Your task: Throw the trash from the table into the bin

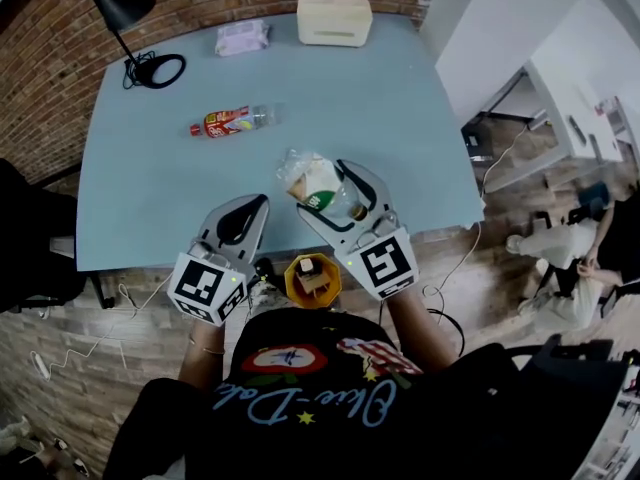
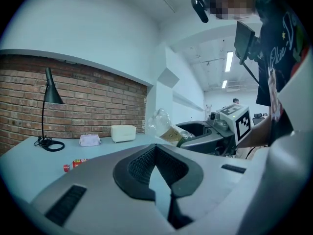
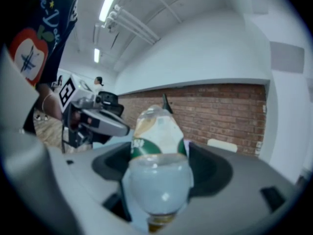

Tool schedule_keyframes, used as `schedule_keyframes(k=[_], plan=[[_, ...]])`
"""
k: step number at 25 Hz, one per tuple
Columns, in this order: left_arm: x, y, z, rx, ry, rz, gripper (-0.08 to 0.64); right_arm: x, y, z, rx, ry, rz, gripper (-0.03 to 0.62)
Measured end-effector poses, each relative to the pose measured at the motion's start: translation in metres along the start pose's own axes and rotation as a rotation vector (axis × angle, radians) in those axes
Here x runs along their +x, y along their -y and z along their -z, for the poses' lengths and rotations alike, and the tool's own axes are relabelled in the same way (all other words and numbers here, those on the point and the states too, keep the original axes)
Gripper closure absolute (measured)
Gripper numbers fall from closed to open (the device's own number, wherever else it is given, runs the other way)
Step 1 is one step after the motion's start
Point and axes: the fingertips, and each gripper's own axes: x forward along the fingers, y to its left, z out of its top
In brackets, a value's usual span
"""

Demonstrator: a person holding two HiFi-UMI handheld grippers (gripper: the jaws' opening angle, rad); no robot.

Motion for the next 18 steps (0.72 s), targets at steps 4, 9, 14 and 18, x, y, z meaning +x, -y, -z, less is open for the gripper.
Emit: schedule_keyframes(k=[4, 9, 14, 18], plan=[[-0.005, 0.018, 0.006, -0.017, -0.002, -0.021, 0.552, -0.018, -0.004, 0.001, 0.031, 0.040, -0.021, 0.218], [-0.014, 0.038, 0.018, -0.039, -0.016, -0.054, 0.552, -0.037, -0.010, 0.000, 0.055, 0.091, -0.039, 0.218], [-0.025, 0.040, 0.019, -0.045, -0.037, -0.091, 0.552, -0.047, -0.013, -0.025, 0.134, 0.195, -0.053, 0.218], [-0.032, 0.041, 0.020, -0.033, -0.037, -0.091, 0.552, -0.050, -0.019, -0.032, 0.157, 0.232, -0.060, 0.218]])
